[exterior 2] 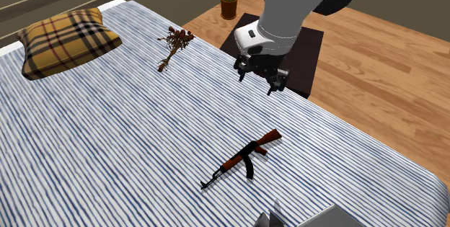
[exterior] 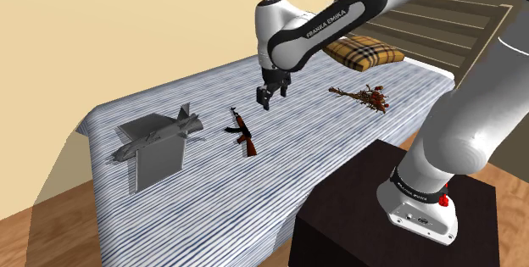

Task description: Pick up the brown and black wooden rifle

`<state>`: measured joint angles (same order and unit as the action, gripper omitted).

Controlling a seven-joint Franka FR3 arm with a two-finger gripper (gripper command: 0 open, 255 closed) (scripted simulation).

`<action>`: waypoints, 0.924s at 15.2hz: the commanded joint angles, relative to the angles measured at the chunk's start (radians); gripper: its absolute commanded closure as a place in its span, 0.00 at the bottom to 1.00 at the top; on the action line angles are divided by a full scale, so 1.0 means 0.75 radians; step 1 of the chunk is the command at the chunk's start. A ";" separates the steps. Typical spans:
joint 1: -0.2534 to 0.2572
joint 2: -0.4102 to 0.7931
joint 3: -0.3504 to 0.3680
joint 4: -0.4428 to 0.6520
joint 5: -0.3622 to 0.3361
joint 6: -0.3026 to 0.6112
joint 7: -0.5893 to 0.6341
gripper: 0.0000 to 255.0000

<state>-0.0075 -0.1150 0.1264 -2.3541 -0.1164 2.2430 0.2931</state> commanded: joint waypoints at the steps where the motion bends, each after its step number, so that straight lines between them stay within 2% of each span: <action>1: 0.002 0.102 0.009 0.047 -0.018 0.055 0.031 0.00; 7: 0.015 0.420 0.010 0.236 -0.084 0.180 0.105 0.00; 14: 0.055 0.790 -0.013 0.536 -0.140 0.250 0.163 0.00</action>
<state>0.0319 0.4388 0.1203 -1.9867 -0.2173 2.4258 0.4147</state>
